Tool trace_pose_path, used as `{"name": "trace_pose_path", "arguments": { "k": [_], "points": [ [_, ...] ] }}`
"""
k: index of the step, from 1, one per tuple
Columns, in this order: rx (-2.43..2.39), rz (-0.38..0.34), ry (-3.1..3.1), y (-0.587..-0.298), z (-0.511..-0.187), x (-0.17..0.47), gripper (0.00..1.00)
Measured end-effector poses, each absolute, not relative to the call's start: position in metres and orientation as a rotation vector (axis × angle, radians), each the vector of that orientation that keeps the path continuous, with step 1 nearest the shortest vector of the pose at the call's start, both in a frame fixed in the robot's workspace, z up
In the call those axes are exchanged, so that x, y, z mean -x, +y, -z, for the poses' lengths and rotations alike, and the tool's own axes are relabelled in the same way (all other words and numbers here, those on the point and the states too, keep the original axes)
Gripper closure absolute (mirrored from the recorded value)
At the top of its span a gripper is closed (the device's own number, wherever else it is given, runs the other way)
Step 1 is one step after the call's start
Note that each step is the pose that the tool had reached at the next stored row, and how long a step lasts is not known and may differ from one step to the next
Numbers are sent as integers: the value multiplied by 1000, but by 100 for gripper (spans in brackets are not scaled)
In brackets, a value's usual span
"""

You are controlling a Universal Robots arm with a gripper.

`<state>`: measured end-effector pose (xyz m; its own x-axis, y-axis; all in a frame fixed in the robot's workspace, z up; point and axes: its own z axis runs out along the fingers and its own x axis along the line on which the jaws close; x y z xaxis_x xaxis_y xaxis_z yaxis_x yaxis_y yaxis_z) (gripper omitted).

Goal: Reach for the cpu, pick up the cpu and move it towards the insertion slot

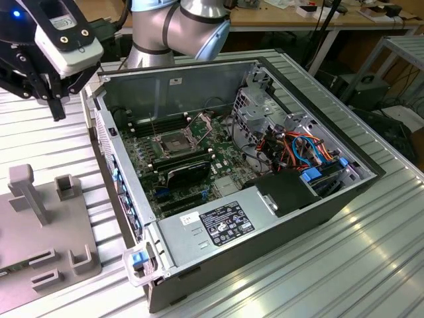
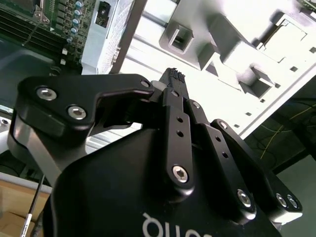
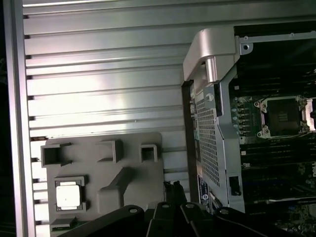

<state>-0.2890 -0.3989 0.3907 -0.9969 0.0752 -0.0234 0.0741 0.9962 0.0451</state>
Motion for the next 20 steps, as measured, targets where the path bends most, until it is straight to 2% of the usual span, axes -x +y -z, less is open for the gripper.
{"name": "trace_pose_path", "arguments": {
  "k": [20],
  "points": [
    [-117, -69, 3114, -399, -390, 338, 89]
  ]
}}
